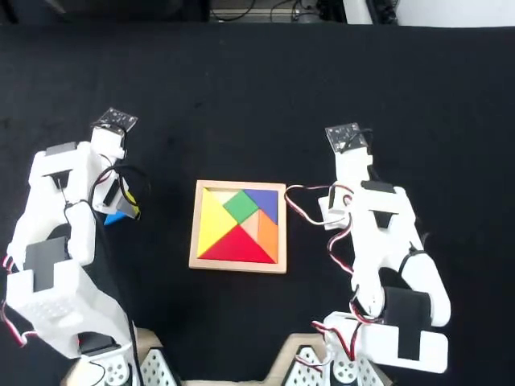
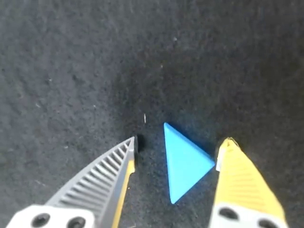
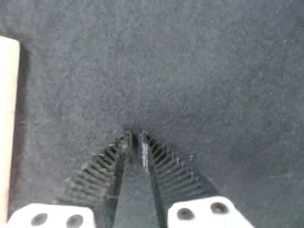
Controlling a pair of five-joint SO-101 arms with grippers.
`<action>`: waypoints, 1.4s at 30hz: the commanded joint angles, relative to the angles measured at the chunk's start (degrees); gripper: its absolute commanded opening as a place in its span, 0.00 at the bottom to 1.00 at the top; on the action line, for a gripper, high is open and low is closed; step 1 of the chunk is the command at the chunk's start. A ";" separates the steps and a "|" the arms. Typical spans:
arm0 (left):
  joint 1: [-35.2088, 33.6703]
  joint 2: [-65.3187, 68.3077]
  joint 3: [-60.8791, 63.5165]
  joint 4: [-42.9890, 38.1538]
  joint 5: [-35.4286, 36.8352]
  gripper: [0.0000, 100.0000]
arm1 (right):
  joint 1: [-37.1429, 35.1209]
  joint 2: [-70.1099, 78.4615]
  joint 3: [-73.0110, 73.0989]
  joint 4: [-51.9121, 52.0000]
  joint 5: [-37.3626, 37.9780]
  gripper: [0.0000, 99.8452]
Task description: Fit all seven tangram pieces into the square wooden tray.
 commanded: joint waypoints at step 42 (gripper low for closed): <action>2.86 3.25 -5.76 5.19 -1.76 0.19 | 0.18 0.31 -2.95 0.35 -0.26 0.04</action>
